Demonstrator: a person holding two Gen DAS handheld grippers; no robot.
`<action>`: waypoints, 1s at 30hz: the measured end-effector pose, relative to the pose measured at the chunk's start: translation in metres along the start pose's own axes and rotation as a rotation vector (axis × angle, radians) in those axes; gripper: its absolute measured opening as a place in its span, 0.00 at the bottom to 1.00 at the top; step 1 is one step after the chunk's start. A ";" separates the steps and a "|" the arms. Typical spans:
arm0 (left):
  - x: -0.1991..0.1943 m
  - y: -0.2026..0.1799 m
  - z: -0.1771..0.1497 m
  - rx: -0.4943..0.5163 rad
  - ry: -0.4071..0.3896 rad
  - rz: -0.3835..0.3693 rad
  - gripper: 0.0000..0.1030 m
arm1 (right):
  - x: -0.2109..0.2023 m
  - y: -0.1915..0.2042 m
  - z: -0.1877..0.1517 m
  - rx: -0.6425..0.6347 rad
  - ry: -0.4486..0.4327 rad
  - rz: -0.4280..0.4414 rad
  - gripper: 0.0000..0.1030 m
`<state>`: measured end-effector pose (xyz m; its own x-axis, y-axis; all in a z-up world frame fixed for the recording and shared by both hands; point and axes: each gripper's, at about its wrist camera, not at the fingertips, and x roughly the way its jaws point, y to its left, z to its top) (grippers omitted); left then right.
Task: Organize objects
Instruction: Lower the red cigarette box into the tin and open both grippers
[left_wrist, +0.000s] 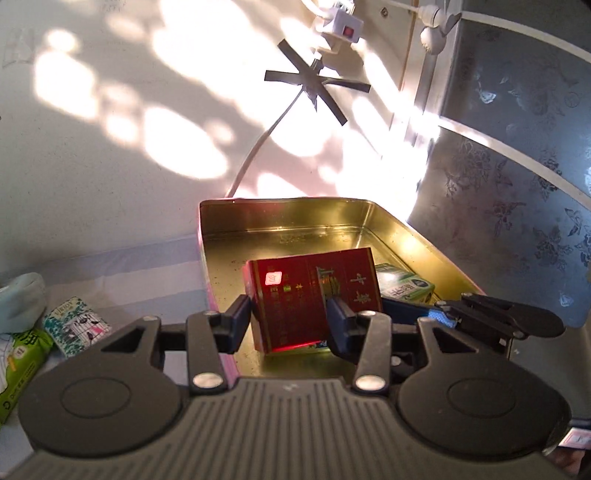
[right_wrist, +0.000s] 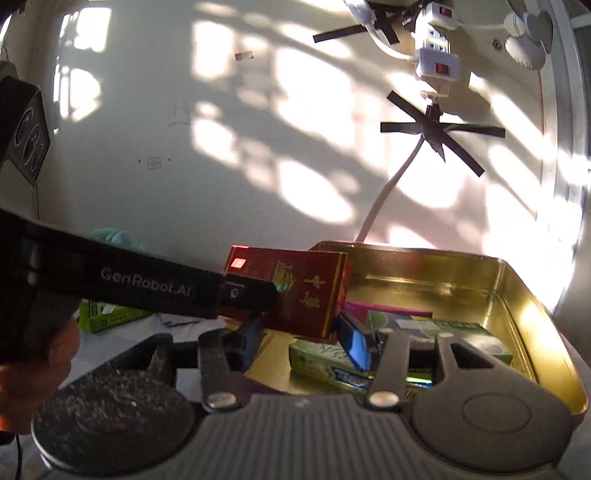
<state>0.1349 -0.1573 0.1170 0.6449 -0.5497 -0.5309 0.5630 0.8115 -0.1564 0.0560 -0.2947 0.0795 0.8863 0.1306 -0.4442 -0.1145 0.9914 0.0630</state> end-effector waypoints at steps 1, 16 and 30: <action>0.009 0.000 0.001 -0.005 0.017 0.006 0.47 | 0.010 -0.011 0.004 0.035 0.036 0.021 0.45; 0.093 -0.008 0.025 -0.052 0.136 0.075 0.51 | 0.068 -0.078 0.017 0.087 0.174 -0.106 0.41; -0.019 -0.036 -0.020 0.103 -0.039 0.151 0.51 | -0.045 -0.037 -0.014 0.222 -0.056 -0.053 0.43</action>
<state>0.0921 -0.1720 0.1163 0.7447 -0.4320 -0.5088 0.5067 0.8621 0.0097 0.0143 -0.3372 0.0841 0.9129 0.0715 -0.4020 0.0289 0.9708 0.2382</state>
